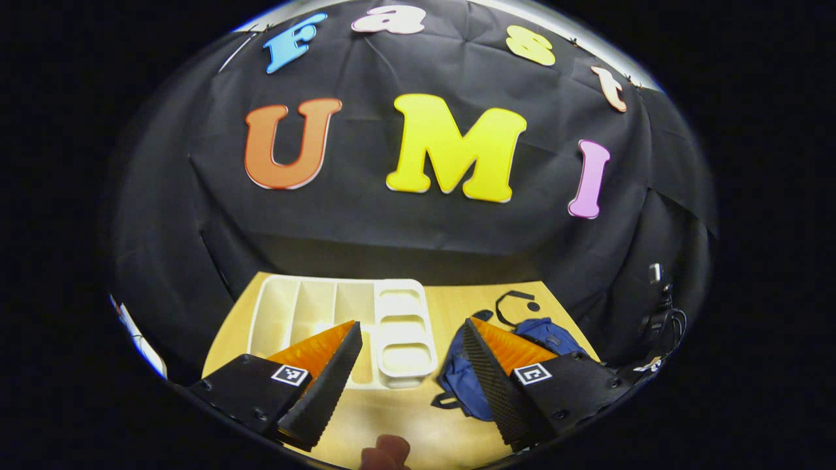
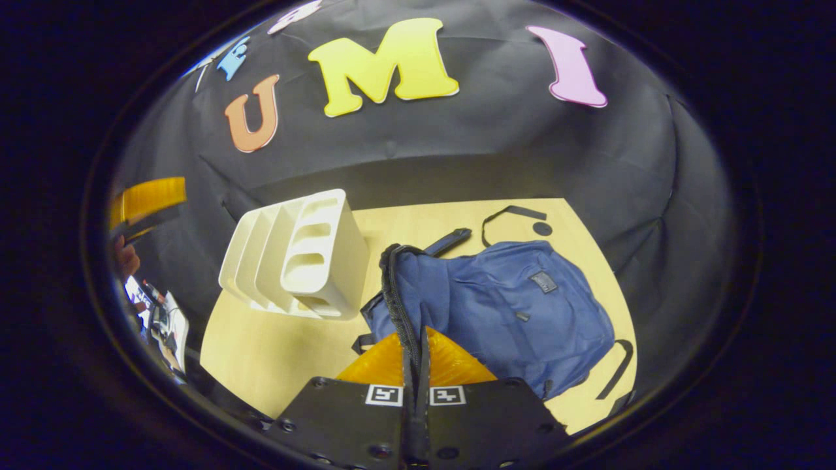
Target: Open the schoolbag, grab two books from the bookshelf and put them into the schoolbag.
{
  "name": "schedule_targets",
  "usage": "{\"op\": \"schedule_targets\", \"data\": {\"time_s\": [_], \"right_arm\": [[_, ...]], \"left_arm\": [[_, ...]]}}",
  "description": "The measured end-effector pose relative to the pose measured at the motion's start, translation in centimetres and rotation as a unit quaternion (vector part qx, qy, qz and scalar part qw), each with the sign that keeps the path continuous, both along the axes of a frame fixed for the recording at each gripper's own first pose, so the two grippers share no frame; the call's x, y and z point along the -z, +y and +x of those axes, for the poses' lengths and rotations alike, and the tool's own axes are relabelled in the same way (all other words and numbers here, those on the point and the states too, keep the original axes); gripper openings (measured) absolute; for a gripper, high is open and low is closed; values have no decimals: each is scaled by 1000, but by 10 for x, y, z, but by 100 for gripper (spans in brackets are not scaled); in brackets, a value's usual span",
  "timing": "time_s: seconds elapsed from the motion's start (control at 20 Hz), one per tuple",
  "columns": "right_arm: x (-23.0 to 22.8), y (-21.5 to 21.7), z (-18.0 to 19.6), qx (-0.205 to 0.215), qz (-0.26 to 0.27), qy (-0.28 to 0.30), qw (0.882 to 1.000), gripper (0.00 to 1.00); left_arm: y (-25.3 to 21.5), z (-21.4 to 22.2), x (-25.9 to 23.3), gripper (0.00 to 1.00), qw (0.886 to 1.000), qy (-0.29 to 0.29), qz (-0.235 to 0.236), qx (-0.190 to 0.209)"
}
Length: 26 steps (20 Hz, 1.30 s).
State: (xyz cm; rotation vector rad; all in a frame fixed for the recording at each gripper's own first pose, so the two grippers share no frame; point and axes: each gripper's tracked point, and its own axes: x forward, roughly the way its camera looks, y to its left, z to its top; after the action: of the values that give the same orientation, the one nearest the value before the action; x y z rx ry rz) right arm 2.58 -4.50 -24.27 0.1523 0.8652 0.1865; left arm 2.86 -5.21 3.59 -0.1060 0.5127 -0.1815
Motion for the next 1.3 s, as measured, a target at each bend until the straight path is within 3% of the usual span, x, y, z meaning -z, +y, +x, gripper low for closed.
{"op": "schedule_targets", "data": {"time_s": [0.3, 0.55, 0.8, 1.0, 1.15, 1.3], "right_arm": [[38, 33, -5, -12, 20, 23, 999, 0], [73, 63, -11, -30, 13, 48, 998, 6], [89, 77, -12, -22, 23, 59, 998, 31], [90, 84, -15, -25, 28, 61, 997, 92], [80, 88, -17, -28, 32, 54, 998, 97], [44, 89, -14, -36, 30, 7, 999, 97]], "left_arm": [[44, -4, -28, 98, 997, -56, -20, -54], [69, -7, -44, 98, 994, -81, -11, -70], [78, -10, -53, 98, 992, -104, -3, -71], [83, -8, -50, 98, 992, -102, 0, -68], [80, -5, -45, 98, 993, -96, -7, -64], [80, 1, -45, 98, 993, -102, -9, -63]]}}
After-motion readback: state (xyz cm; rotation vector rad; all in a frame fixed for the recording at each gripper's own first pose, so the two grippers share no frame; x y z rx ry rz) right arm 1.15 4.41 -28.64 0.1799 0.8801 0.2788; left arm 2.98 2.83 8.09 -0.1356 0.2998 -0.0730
